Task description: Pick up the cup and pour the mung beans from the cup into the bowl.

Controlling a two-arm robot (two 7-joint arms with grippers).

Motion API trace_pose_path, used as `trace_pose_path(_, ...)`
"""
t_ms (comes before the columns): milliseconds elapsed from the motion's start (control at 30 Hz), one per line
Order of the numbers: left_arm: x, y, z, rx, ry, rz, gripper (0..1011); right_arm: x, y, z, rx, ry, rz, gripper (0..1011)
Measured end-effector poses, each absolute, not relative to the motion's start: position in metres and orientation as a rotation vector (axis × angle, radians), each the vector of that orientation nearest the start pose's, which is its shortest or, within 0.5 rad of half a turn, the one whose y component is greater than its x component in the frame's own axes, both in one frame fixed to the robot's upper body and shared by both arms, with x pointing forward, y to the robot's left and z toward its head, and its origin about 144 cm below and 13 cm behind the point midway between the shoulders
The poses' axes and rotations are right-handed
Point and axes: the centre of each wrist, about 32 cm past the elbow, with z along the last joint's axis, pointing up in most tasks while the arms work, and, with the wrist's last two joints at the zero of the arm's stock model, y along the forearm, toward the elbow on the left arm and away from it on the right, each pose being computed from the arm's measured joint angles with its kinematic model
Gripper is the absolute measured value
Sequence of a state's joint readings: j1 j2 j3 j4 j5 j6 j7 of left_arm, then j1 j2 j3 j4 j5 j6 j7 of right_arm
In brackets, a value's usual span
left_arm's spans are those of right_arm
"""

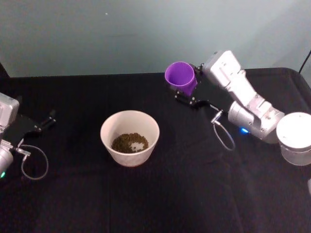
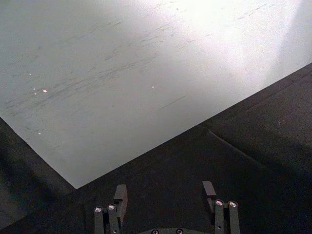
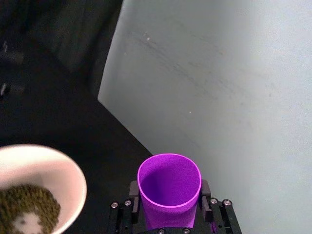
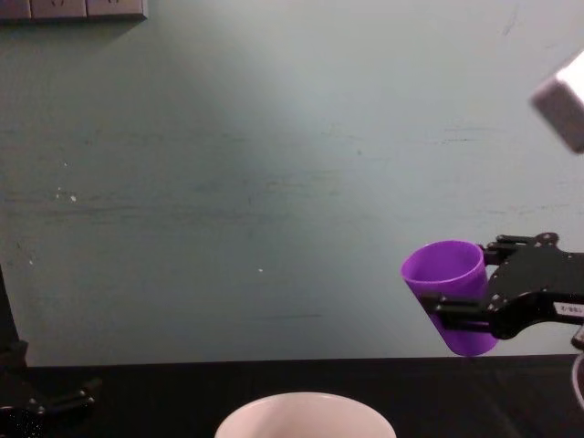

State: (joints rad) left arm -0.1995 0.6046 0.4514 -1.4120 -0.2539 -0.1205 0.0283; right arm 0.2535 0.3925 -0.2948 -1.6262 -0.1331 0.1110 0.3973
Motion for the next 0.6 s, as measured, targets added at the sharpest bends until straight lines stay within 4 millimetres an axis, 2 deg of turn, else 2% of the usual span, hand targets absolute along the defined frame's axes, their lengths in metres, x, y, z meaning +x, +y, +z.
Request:
trace_pose_path(200,0.489,0.31,1.14,0.304,-0.285,1.248,1000,0.515,-0.259,1.226,-0.255,-0.231,-0.921,720)
trace_pose_path(333,0.489,0.31,1.14,0.305,-0.285,1.248,1000,0.517,-0.263,1.222,-0.201,-0.146,-0.897,720)
trace_pose_path(600,0.489,0.31,1.14,0.304,-0.285,1.248,1000,0.518,-0.264,1.221,-0.187,-0.123,-0.888,720)
